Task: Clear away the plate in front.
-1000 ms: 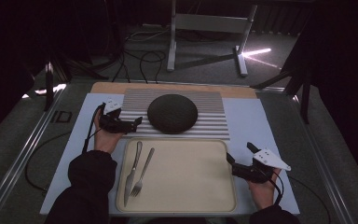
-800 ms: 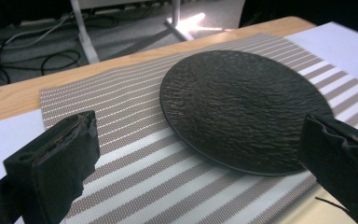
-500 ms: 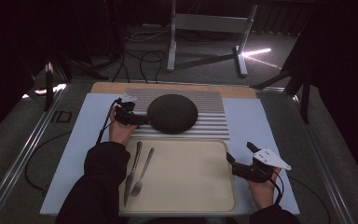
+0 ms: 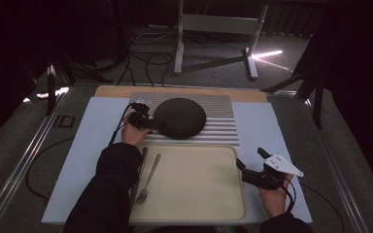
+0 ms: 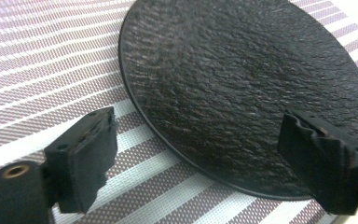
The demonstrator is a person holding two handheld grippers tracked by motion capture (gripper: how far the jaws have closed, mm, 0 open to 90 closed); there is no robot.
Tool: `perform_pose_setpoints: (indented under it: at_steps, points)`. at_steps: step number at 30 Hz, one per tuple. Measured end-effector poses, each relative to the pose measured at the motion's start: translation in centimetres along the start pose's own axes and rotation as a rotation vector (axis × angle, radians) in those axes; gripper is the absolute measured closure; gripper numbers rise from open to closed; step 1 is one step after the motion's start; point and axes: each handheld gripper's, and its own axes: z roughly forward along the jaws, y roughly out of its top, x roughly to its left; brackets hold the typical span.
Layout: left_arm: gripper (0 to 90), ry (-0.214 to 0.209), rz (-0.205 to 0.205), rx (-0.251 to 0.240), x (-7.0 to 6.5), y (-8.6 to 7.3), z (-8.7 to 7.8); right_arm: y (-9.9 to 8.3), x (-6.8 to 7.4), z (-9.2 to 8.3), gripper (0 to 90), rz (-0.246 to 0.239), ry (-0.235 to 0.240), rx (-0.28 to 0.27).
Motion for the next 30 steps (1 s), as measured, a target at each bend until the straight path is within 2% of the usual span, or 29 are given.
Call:
perform_pose_setpoints:
  at_steps: [3, 8, 11, 14, 18, 23, 27, 28, 30]
  points:
    - [18.0, -0.022, -0.038, 0.005, 0.3, -0.1, 0.4, 0.0, 0.0, 0.0, 9.7, 0.003, -0.001, -0.001]
    - [21.1, -0.031, -0.060, 0.036, 0.6, -0.5, 1.0, 0.0, -0.1, -0.1, 9.7, 0.005, -0.004, 0.000]
    - [30.5, -0.003, -0.079, 0.063, 0.7, -0.5, 1.3, 0.0, -0.1, -0.1, 9.7, 0.003, -0.007, -0.001]
    - [38.4, -0.008, -0.101, 0.059, 0.9, -0.6, 1.3, 0.0, -0.1, -0.1, 9.7, 0.004, -0.011, 0.003]
    - [50.0, -0.052, -0.125, 0.056, 0.9, -0.6, 1.5, 0.0, -0.1, -0.1, 9.7, 0.002, -0.010, 0.004]
    - [55.6, -0.081, -0.197, 0.041, 1.5, -0.6, 1.3, 0.0, -0.1, 0.0, 9.7, 0.005, -0.012, 0.005]
    - [56.6, -0.089, -0.214, 0.034, 1.6, -0.5, 1.1, 0.0, -0.1, -0.1, 9.8, 0.007, -0.017, 0.002]
    - [56.6, -0.123, -0.242, 0.004, 1.7, -0.3, 0.7, 0.0, -0.1, -0.2, 9.8, 0.004, -0.016, 0.000]
    - [57.8, -0.183, -0.274, -0.020, 1.7, -0.1, 0.5, 0.0, -0.2, -0.1, 9.8, 0.005, -0.018, 0.001]
